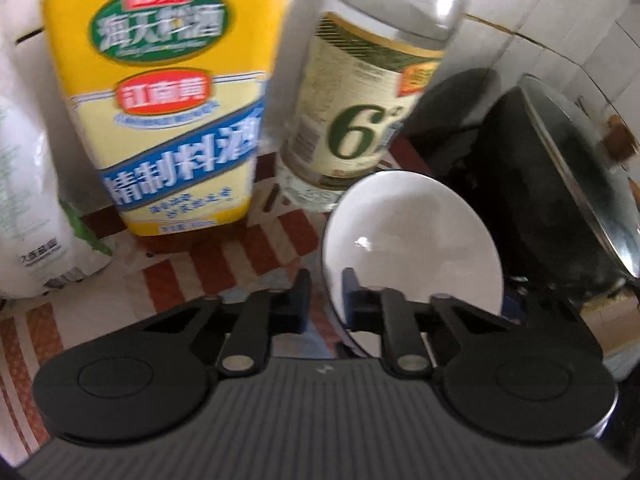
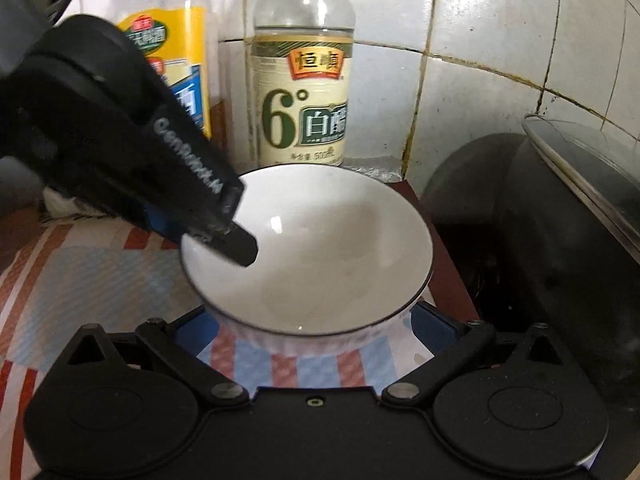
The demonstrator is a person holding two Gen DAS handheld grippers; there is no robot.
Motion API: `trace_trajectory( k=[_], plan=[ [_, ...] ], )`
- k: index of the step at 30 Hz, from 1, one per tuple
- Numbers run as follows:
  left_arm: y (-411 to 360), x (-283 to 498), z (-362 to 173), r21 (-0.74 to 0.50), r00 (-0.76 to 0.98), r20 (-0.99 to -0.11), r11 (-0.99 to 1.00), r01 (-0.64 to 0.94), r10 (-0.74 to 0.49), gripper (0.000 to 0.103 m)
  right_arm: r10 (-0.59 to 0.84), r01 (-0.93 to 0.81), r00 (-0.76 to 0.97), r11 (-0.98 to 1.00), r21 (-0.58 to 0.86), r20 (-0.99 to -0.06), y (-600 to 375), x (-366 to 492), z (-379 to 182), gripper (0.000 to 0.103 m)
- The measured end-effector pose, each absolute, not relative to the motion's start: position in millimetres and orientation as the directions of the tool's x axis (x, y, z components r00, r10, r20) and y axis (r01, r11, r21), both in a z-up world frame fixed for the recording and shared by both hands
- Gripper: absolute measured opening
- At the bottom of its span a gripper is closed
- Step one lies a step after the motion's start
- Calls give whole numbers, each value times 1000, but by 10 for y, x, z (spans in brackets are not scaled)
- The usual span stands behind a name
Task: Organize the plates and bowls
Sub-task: 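Close the right gripper on the white bowl rim, then lift the white bowl, set it beside the plate stack, release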
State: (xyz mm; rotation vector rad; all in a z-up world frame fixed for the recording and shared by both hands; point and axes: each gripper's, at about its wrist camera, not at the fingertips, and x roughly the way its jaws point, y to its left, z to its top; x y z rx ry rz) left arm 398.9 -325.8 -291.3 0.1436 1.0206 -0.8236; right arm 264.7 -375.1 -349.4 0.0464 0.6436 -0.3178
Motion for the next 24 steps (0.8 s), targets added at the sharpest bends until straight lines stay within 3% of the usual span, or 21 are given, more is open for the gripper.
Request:
trace_trajectory(
  k=[2,12,24],
  plan=[
    [-3288,3922,-2883,-222,273,-804,693,686,-528,12,-266,294,761,954,-51,-592,-3742,2641,-3477,99],
    [-3208,3497,-2644,-131,303,-816,669,732,-492,12,-236,290,754,957,-12,-613,-3601,2388,-3329,99],
    [-2615,3007,-2332,-194,289,-827,727,659,-483,12,-184,205,758,978,-40,-626,-3133,1843,-2988,99]
  ],
)
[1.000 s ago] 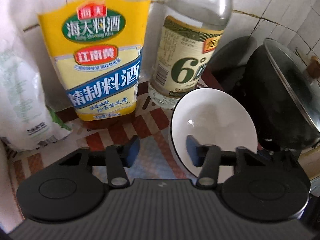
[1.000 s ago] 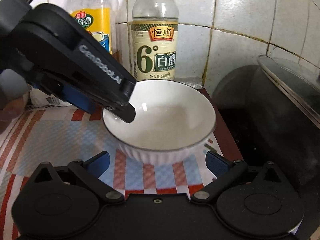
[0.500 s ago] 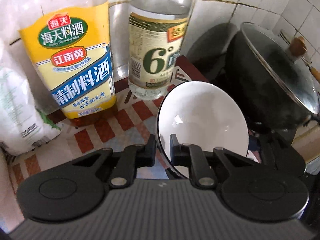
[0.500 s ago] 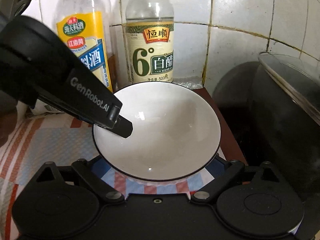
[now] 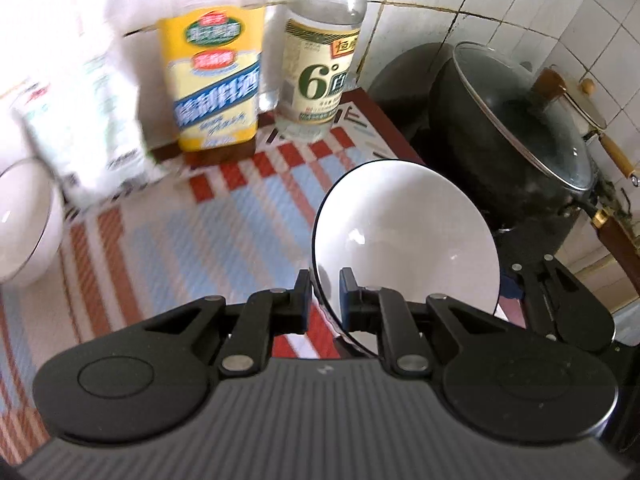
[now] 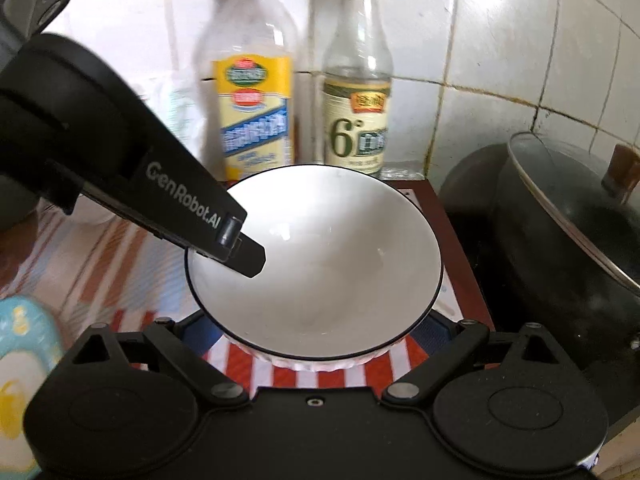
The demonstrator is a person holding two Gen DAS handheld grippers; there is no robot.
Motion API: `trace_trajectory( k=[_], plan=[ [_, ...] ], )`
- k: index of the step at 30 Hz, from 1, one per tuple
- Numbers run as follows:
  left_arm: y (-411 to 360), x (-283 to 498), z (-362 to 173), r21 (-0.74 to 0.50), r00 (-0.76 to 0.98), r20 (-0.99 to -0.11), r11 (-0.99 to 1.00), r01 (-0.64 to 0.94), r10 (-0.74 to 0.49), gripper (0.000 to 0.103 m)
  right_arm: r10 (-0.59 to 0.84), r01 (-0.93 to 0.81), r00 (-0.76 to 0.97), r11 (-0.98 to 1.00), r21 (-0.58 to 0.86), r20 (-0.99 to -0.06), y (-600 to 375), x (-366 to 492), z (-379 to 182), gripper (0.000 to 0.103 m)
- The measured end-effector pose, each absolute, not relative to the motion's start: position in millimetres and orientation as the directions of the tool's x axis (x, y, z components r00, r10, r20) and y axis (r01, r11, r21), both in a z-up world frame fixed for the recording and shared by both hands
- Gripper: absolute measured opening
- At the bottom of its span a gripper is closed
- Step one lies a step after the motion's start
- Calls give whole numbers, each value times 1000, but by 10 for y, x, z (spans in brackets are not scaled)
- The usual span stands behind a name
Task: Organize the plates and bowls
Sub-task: 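Lift the white bowl, set it beside the plate stack, release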
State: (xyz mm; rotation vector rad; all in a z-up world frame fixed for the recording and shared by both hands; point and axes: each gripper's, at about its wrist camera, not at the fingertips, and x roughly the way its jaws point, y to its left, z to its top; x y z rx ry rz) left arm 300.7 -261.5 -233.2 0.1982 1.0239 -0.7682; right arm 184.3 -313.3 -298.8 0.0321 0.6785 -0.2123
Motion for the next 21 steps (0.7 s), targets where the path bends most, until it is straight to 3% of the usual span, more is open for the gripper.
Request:
trace_trajectory(
  k=[12,21],
  plan=[
    [-1806,2445,-2115,-196,361,-816,805,560,-451,12,-87,11,786,992,-127,-612,-2516,1445,-2718,99],
    [-1676,2405,-2324,-151,383,-824,814,561,-417,12,-68,1,776,994,-108,-627,-2315,1452,-2876,99]
  ],
)
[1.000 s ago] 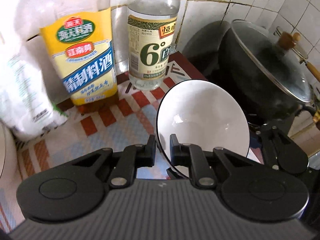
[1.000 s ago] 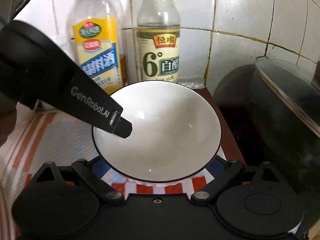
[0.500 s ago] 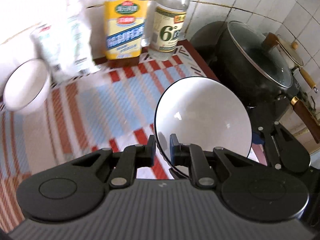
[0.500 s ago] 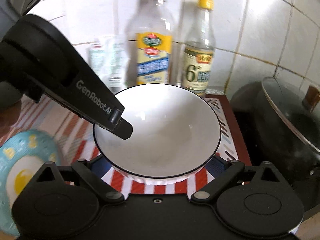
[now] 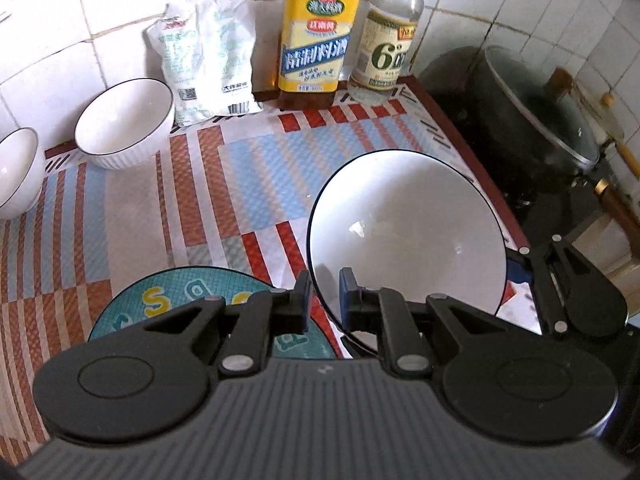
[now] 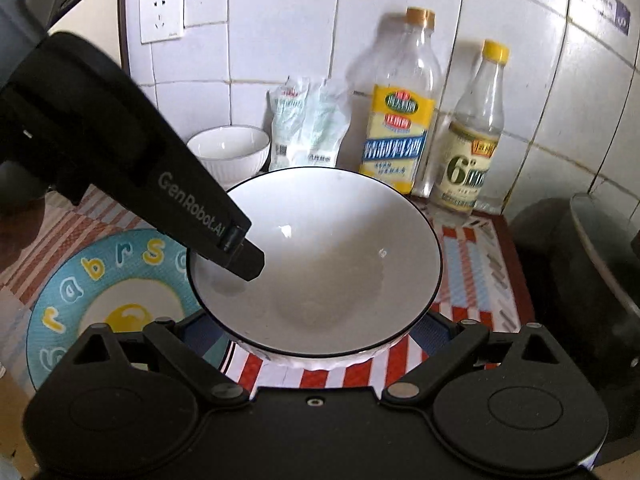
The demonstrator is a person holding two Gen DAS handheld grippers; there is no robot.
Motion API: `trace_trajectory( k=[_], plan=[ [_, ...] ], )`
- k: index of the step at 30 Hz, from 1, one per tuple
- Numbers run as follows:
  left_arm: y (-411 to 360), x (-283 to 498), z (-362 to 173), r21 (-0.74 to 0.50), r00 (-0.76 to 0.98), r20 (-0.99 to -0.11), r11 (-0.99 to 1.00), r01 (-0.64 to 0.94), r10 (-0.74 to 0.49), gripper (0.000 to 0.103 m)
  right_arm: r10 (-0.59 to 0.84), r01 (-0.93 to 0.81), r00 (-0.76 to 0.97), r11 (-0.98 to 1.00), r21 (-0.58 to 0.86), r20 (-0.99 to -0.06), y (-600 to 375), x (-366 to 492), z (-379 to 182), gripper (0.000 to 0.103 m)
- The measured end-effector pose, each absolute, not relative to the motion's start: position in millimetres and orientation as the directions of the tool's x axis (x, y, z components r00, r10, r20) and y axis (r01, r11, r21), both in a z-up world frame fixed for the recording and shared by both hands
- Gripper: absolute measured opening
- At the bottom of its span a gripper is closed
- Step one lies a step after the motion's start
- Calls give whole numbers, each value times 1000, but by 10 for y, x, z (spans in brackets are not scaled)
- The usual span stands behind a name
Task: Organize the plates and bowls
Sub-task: 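Lift the white bowl, set it beside the plate stack, release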
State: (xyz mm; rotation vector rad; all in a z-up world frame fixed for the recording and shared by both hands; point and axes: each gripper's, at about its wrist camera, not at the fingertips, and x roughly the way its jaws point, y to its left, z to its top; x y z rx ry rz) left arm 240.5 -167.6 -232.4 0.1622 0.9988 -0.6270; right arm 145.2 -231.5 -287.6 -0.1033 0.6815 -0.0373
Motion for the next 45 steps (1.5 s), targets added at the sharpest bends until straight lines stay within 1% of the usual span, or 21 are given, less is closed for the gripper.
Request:
trace_trajectory(
  k=[4,6,12,16,22,24,27,28,30,31,34,36,37,39,45],
  plan=[
    [-1766,2505,-2479,-147,372,-826,798,585,-424,12,-97,44,767,994,-99,-634,-2359,1488,-3003,99],
    [-1804,2580,-2570,-166,352,-828,790,590,-437,12,-103,65,756,995,-82,-647,-2411,1521,-3065,99],
    [-1915,2716,-2735,-153,311,-858,781,605,-409,12,-104,99,727,994,-46,-679,-2498,1612,-3239,99],
    [-1938,2784,-2783,-170,292,-862,778,604,-415,12,-118,120,717,992,-45,-687,-2510,1650,-3275,99],
    [-1951,2856,-2884,-174,276,-878,799,575,-390,12,-87,118,697,993,-6,-712,-2557,1716,-3361,99],
    [-1951,2861,-2915,-169,275,-881,799,577,-385,12,-85,119,692,993,-3,-717,-2548,1730,-3397,99],
    [-1912,2889,-2937,-197,257,-882,804,560,-395,12,-108,119,690,992,-35,-716,-2491,1732,-3412,99],
    [-1898,2899,-2937,-203,253,-883,809,551,-394,15,-112,125,688,992,-35,-717,-2483,1729,-3412,98],
    [-1862,2904,-2916,-211,251,-886,822,529,-389,16,-107,146,681,989,-9,-724,-2499,1728,-3426,98],
    [-1835,2896,-2877,-224,247,-884,824,520,-396,19,-101,162,669,987,13,-736,-2520,1726,-3429,98],
    [-1731,2803,-2684,-250,263,-869,829,500,-420,33,-48,131,680,990,56,-732,-2536,1625,-3378,98],
    [-1670,2705,-2545,-237,288,-860,829,506,-422,37,-44,94,678,995,26,-734,-2494,1558,-3348,98],
    [-1637,2653,-2481,-231,296,-858,830,509,-420,37,-53,80,674,997,2,-736,-2472,1510,-3321,98],
    [-1568,2544,-2369,-225,309,-853,830,510,-421,38,-36,51,679,999,-2,-733,-2458,1400,-3248,98],
    [-1325,2235,-2076,-202,360,-841,851,485,-405,41,2,-20,734,1000,-18,-679,-2362,1081,-2898,98]
  ],
)
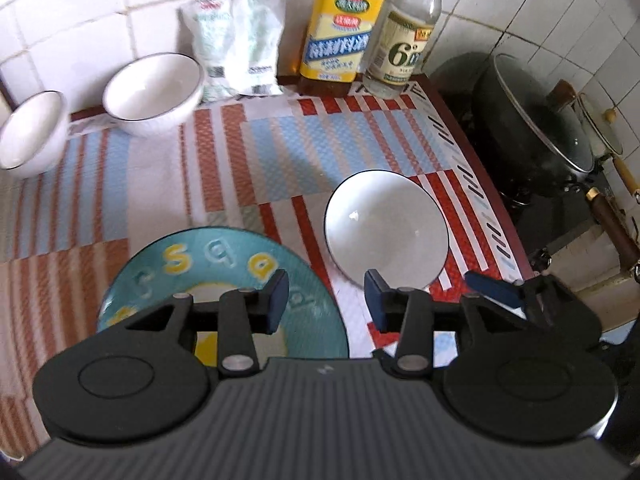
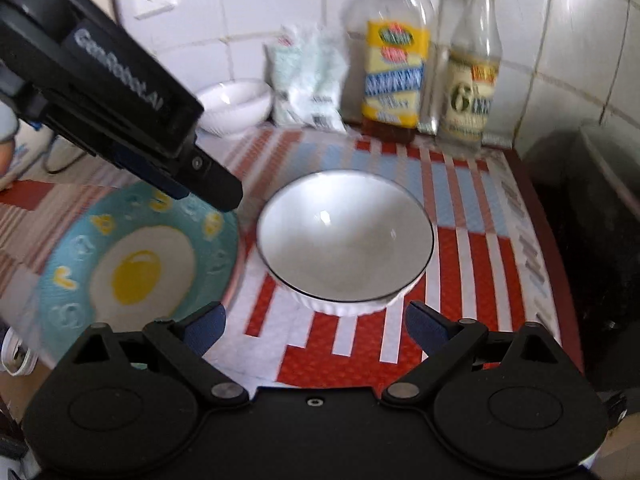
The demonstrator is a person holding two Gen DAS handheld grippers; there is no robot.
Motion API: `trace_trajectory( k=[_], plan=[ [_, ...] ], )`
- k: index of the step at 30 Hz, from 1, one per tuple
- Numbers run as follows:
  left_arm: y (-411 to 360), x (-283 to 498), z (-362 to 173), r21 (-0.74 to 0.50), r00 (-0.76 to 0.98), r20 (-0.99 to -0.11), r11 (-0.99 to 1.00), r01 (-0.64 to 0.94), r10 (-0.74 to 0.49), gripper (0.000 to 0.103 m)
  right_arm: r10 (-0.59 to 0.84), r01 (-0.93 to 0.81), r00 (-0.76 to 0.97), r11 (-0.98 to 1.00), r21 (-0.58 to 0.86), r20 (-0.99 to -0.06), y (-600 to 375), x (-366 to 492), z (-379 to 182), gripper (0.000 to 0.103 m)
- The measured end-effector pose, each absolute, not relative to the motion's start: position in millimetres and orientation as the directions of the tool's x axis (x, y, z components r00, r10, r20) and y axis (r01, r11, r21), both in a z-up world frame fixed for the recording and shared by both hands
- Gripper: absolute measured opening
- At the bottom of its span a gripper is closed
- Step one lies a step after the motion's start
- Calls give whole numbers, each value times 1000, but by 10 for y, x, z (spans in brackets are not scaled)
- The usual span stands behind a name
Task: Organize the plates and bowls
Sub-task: 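Lift the white bowl, set it beside the plate stack, release, then move the right gripper to the white bowls by the wall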
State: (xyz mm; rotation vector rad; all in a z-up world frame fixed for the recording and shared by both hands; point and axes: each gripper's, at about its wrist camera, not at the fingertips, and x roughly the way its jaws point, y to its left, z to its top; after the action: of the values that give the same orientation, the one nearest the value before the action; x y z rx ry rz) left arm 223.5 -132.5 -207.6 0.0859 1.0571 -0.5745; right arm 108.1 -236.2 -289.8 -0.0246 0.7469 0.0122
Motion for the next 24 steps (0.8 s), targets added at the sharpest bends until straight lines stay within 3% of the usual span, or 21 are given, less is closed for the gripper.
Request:
trace_trajectory(
  k=[9,24],
  plan=[
    [-909,1863,-1720,-186,428,-819,884,430,-381,45,105,-115,798,993,20,-593,-2171,761,-2363,98],
    [-155,1888,-1277,-179,508,-786,916,359,-352,45,202,-280,836,957,-79,-510,-1622,1004,-1835,98]
  ],
)
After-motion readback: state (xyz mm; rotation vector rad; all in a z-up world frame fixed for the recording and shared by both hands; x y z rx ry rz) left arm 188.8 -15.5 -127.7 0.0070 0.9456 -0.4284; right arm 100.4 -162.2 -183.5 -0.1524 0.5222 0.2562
